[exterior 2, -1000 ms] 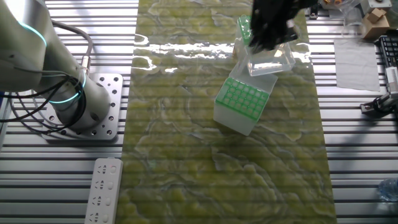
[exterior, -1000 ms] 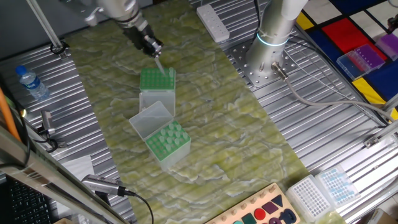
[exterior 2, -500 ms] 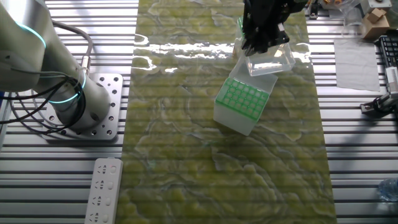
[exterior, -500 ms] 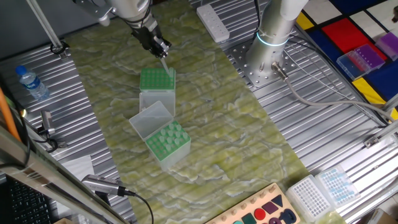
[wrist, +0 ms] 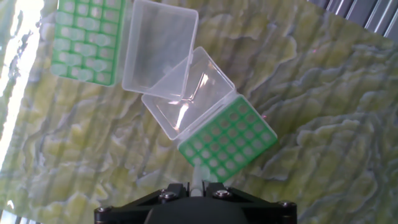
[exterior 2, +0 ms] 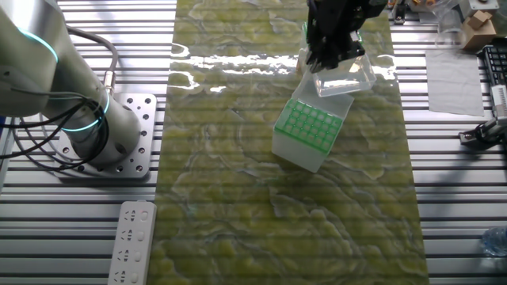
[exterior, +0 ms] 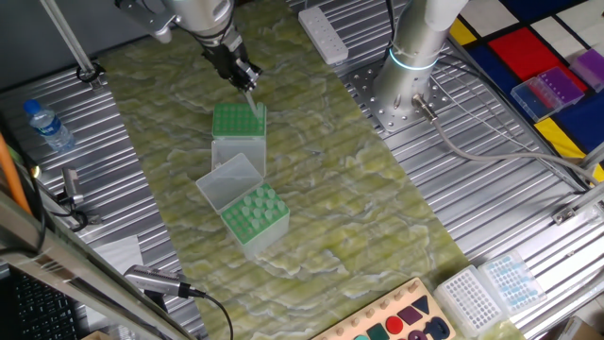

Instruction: Transfer all large pipette tips from one holder to another

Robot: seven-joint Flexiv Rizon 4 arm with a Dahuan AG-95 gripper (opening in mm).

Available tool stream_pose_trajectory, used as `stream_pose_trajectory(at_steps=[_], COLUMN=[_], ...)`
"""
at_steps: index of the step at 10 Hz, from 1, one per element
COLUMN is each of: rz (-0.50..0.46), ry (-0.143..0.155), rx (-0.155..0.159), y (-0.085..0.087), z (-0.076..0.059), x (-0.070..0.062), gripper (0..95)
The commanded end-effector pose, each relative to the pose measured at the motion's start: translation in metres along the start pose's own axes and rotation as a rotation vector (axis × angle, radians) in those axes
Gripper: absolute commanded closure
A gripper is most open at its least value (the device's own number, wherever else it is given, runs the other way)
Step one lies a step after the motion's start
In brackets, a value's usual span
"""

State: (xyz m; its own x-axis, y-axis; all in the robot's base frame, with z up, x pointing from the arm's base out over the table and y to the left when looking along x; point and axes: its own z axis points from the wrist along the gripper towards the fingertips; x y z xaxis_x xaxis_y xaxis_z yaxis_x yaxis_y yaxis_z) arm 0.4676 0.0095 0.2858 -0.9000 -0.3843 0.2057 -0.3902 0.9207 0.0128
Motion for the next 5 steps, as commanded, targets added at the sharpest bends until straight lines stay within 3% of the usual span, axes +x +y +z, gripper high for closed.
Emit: stream_pose_trajectory(at_steps=[1, 5], rz=[-0.004, -0.004], ry=[-0.006, -0.018], rx=[0.002, 0.007], y=[-0.0012, 0.0006], z=[0.0045, 0.0112], x=[0.0008, 0.0029], gripper=[95.0, 95.0])
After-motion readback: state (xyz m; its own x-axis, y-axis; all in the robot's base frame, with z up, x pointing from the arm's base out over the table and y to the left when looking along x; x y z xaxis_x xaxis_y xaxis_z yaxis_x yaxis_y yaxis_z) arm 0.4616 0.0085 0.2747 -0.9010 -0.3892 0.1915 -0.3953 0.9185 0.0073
